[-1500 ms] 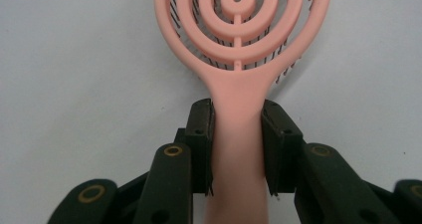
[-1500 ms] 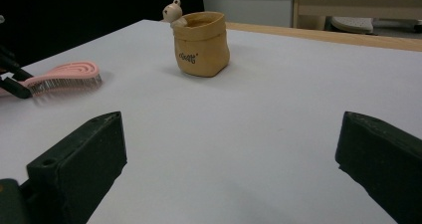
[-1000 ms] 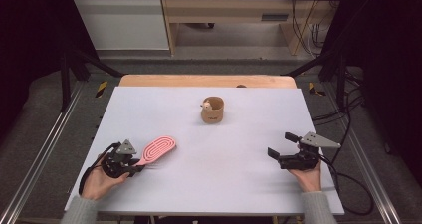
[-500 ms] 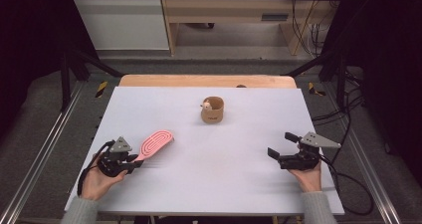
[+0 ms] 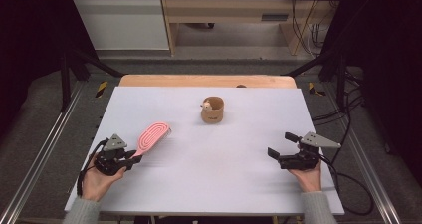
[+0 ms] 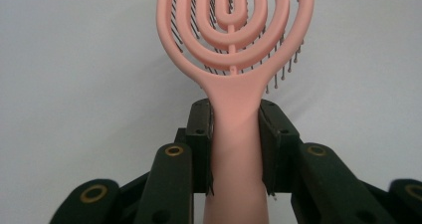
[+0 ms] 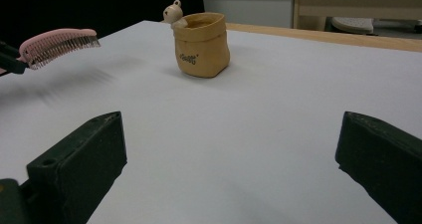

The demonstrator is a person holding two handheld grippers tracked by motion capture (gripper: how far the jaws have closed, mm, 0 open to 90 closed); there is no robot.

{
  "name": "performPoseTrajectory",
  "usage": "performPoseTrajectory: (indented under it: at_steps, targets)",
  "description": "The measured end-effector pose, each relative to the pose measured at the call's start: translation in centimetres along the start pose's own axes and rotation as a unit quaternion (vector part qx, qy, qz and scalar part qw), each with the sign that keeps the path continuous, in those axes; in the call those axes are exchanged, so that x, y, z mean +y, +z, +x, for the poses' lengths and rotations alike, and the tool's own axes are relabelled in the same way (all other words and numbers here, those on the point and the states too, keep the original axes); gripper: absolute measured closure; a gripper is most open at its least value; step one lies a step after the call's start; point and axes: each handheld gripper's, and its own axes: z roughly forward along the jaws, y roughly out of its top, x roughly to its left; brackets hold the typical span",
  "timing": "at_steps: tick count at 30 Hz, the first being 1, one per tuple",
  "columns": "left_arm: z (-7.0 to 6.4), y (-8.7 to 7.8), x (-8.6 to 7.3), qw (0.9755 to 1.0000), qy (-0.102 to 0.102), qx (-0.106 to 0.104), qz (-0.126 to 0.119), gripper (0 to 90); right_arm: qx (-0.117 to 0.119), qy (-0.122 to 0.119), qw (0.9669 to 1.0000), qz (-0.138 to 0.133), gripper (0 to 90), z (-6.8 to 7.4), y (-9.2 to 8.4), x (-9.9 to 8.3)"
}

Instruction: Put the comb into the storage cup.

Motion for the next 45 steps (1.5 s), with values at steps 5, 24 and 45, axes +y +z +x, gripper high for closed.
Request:
performPoseTrajectory:
  at_steps: [5,24,45]
  targets:
    - [-0.2,0.0,0.1,0.9999,-0.006,0.005,-0.008,69.8,0.0,0.0,1.0,0.0,0.2,0.0,0.0,0.0]
    - [-3.1,-0.3,1.2,0.9982,0.008,0.022,-0.054,69.7,0.004,0.002,1.0,-0.002,0.3,0.1,0.1,0.0]
    - [-4.8,-0.3,2.5,0.9947,0.005,0.056,-0.086,69.8,0.019,0.015,0.9997,-0.004,0.4,0.9,0.2,0.8]
